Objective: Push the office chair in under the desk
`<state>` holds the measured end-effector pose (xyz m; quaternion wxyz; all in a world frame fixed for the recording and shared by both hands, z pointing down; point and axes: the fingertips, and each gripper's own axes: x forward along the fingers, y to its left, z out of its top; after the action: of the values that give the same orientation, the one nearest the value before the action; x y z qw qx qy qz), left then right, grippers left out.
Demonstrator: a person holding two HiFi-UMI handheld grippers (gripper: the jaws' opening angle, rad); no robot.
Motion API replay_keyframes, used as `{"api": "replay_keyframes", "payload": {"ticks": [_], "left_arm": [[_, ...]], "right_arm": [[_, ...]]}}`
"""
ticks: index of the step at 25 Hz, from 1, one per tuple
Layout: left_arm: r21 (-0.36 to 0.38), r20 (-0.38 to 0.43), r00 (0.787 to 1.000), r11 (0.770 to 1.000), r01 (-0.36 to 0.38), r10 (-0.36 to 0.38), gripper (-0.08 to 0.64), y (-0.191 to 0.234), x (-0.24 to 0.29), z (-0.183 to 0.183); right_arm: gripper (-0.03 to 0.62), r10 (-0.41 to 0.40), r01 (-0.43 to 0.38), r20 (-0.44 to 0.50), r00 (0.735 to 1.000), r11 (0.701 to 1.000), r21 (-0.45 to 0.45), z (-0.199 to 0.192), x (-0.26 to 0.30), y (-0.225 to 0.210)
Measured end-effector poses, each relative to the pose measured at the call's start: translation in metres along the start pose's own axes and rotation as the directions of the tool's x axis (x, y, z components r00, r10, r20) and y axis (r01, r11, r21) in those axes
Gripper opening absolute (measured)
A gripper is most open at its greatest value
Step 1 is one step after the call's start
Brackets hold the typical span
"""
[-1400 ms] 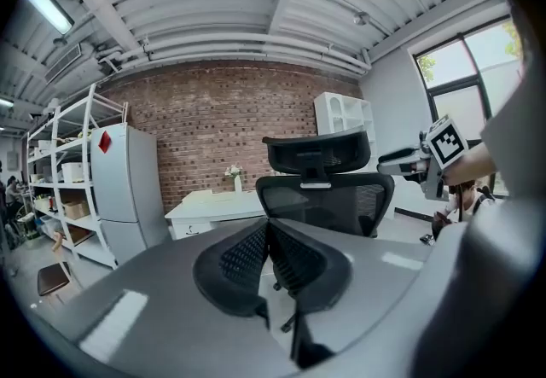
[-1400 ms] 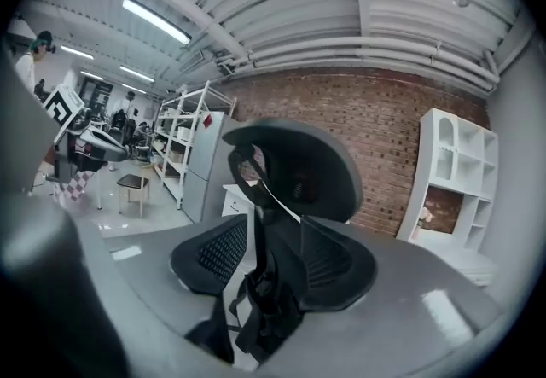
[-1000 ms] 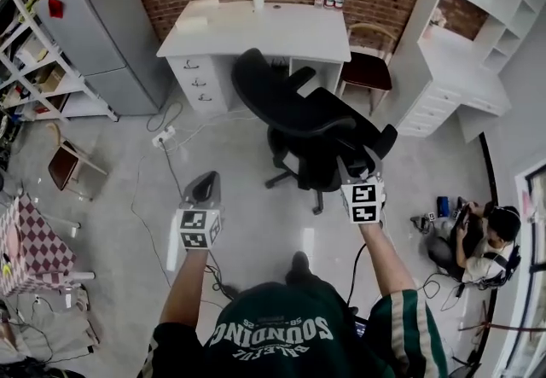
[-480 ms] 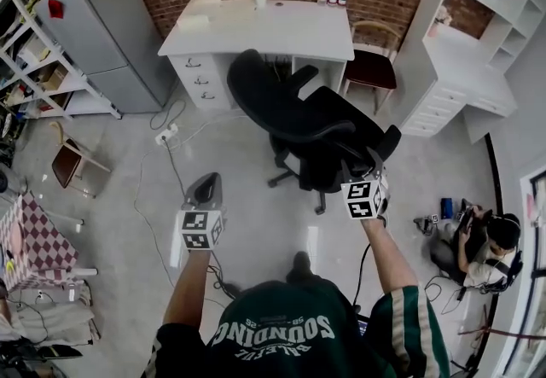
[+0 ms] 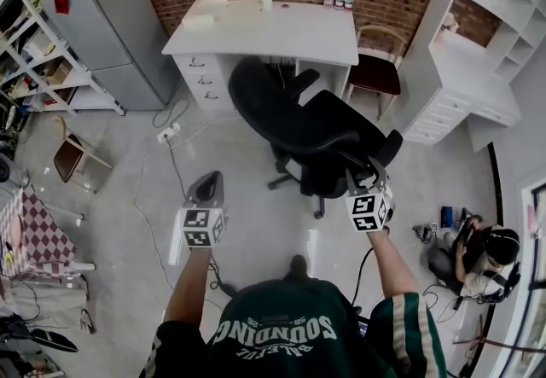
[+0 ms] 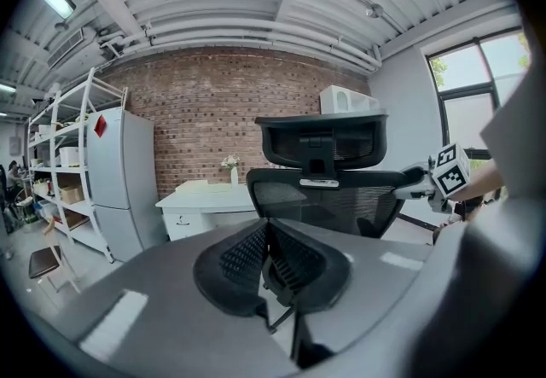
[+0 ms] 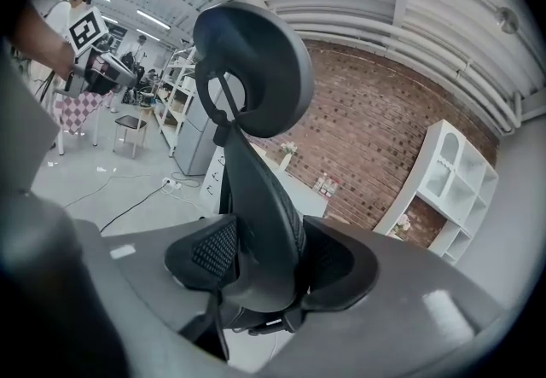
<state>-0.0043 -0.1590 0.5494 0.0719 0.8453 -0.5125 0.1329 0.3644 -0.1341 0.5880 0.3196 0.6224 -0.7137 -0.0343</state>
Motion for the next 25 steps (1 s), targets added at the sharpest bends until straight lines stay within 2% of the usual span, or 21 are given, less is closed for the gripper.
{"api": "replay_keyframes", "payload": {"ticks": [17, 22, 25], "left_arm": [[0.074, -0.012, 1.000, 0.997, 0.022, -0.021, 0.025, -0.047, 0.037, 0.004], [0.118, -0.015, 0.999, 0.992, 0.035, -0.033, 0.080, -0.052, 0.042, 0.006], [0.139, -0.019, 0.998, 0.988, 0.064, -0.062, 0.143, -0.053, 0.048, 0.007]], "right_arm": [[0.285, -0.004, 0.000, 0.047, 0.999, 0.995, 0.096, -0.050, -0.016, -0.077], [0.296, 0.030, -0.037, 0.062, 0.998, 0.993, 0.114, -0.067, -0.018, -0.102], [0.304, 0.053, -0.060, 0.058, 0.997, 0.990, 0.128, -0.077, -0.018, -0.114]]}}
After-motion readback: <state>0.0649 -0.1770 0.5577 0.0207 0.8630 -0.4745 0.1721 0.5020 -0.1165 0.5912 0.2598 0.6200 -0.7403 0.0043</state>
